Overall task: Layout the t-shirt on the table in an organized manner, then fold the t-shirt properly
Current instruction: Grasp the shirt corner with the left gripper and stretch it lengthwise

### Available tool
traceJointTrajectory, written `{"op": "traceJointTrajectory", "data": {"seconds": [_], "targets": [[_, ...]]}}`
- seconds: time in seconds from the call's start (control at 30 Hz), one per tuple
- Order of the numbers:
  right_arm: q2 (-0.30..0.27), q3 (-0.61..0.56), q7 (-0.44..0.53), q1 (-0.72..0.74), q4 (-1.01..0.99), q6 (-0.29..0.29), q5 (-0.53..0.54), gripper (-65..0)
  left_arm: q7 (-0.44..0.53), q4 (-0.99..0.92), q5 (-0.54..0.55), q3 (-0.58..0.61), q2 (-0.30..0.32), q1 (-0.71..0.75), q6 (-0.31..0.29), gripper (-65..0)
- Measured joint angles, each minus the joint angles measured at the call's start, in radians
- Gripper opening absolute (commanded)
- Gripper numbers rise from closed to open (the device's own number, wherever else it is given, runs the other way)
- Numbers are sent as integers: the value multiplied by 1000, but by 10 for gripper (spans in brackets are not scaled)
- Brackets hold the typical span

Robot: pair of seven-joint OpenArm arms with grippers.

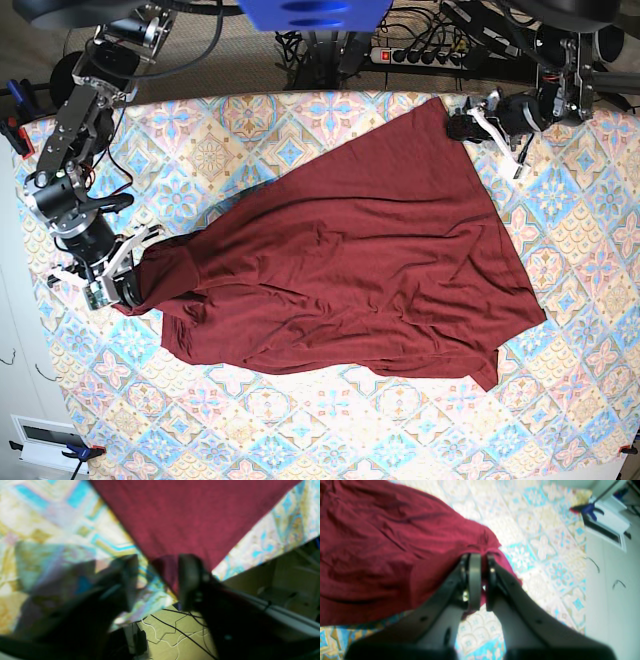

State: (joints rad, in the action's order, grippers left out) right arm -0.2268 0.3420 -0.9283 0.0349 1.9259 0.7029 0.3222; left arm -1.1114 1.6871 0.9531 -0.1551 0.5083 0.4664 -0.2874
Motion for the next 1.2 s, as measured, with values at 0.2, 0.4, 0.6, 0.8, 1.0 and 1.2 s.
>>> {"op": "traceJointTrajectory", "data": {"seconds": [0.2,0.4,0.6,0.8,1.0,1.2], "targets": [[1,0,0,0,0,0,0,-643,14,6,17,-3,-46,5,13,-192],[2,0,0,-2,0,0,-1,-643,44,6,9,57,-79,-12,13,-232],[0,0,-2,-5,0,0,-3,-643,59,-89,42,101,-113,-74,5,-464],[0,0,0,-5,6,0,-3,-643,39,-125,40,63,-98,-90,6,-650],[0,0,-2,-6,6,1,0,-643,-30,-143,-60,-172,-108,-157,16,-650],[8,-87,11,5,0,7,24,-643,-20,-149,-189,-399,-45,-294,21,-650]]}}
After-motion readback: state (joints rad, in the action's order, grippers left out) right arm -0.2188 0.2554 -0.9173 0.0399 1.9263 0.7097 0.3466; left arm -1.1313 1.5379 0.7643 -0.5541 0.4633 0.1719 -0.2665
